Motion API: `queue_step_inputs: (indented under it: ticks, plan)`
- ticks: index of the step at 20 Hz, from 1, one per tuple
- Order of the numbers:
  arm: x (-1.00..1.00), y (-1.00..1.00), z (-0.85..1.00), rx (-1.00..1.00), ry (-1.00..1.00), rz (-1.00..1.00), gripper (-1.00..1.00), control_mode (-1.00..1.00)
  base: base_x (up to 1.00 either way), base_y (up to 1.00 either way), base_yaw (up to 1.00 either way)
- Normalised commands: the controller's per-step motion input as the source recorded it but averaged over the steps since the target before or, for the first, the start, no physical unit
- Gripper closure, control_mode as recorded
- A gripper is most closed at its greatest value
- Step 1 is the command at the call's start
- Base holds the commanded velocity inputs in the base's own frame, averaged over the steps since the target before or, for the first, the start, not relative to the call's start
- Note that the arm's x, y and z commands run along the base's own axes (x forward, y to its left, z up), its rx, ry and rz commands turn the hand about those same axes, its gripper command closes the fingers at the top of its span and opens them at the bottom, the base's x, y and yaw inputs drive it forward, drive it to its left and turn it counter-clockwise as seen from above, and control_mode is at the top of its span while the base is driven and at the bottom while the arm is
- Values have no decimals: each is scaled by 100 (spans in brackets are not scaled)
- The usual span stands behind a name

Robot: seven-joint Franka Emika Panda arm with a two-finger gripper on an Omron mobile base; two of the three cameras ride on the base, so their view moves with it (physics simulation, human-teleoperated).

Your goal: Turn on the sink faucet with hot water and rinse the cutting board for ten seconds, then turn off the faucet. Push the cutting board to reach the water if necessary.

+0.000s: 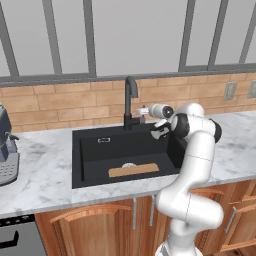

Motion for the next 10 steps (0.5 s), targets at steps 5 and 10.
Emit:
queue_step_inputs:
  ticks: [5, 10]
  plan:
    - [0, -53, 0, 2, 0, 0, -100, -100, 0, 0, 0]
    - [0, -49, 0, 0, 0, 0, -100, -100, 0, 0, 0]
